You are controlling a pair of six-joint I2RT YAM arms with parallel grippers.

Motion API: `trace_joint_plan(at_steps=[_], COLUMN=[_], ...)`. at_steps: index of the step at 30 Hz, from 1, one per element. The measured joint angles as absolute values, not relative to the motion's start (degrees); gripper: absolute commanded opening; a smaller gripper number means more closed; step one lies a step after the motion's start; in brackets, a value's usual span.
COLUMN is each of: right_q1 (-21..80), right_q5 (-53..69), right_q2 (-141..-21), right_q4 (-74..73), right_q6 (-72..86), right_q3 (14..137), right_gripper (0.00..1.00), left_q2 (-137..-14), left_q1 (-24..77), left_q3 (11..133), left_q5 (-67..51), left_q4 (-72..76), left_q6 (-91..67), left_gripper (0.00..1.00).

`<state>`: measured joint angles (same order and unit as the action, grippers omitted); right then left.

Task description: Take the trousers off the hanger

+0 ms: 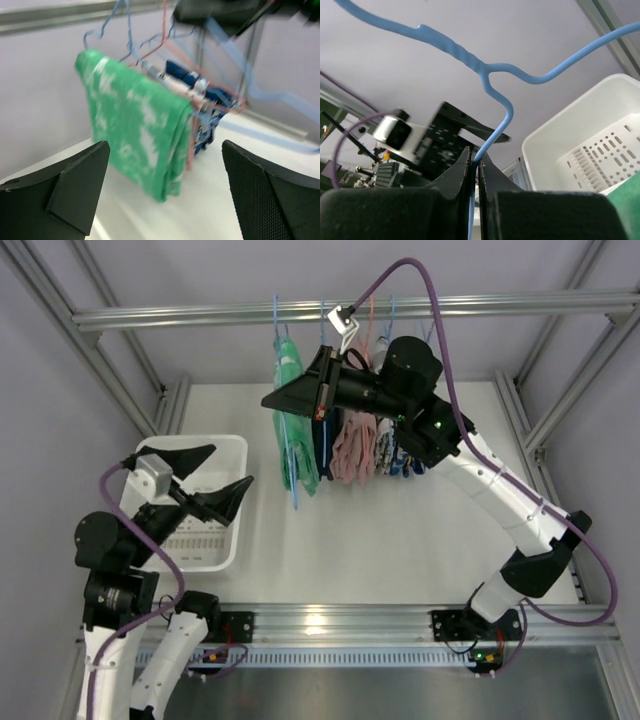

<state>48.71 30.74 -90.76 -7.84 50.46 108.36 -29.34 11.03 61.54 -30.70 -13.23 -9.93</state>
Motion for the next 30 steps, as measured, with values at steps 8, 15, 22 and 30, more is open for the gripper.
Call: trace_joint_plan(at_steps=[8,15,22,30], right_q1=[48.7,48.7,48.7,48.7], right_q5=[28.0,27.0,26.6,26.3], right_q2=[-90.7,-91.0,-92.3,-93.3], right_q4=[-11.0,-12.9,-13.8,-13.8], right_q6=[51.2,51.3,52.2,52.8], right_q3=[113.8,115.4,117.9,118.7], right_gripper=[0.00,0.00,0.00,0.00], left_q2=[-27.4,-27.3,-23.4,-21.6], left_q1=[11.0,11.0,11.0,11.6], left_q3=[48.6,41.6,31.8,23.8], left_q5=[-27.4,-27.9,-27.8,-28.2], left_q4=[-15.9,-15.7,-12.4,-3.8], left_q6=[3.2,14.5,23.0,29.8], left_gripper=[0.99,0.99,0.99,0.99])
